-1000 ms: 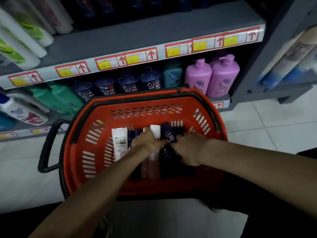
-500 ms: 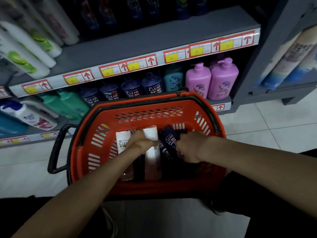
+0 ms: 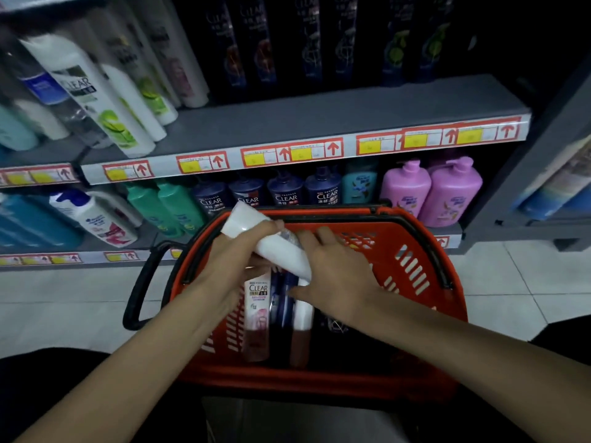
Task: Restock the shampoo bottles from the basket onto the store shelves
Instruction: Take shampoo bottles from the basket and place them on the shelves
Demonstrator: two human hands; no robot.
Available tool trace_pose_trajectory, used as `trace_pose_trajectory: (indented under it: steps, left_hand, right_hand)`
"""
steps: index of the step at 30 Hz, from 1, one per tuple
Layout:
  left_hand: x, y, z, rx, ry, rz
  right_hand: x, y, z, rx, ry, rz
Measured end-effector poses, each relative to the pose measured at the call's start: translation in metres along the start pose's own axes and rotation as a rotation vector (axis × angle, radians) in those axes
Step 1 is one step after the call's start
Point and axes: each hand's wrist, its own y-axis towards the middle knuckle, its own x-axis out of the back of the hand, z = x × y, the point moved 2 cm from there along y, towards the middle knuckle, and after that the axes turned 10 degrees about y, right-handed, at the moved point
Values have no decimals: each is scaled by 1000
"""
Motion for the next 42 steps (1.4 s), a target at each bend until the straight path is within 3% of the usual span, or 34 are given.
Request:
trace_pose_trajectory:
  steps: [4, 7, 12, 17, 25, 35, 42]
  left_hand:
    - [-4, -1, -8, 34, -89, 9]
    - [-4, -3, -14, 0, -72, 37]
    - [4, 0, -28, -97, -70, 50]
    - [12, -2, -34, -148, -206, 94]
    - [29, -1, -29, -164, -257, 12]
    - [36, -29, -31, -416, -123, 19]
    - [56, -34, -38, -616, 102, -37]
  right_hand:
    - [3, 9, 4, -2, 7, -179]
    - [8, 16, 3, 19, 153, -175]
    - [22, 25, 6, -212, 791, -129]
    - [35, 28, 10, -296, 1234, -70]
    - [50, 25, 20, -331, 1695, 144]
    - [54, 35, 39, -298, 1825, 131]
    - [55, 52, 68, -157, 1690, 93]
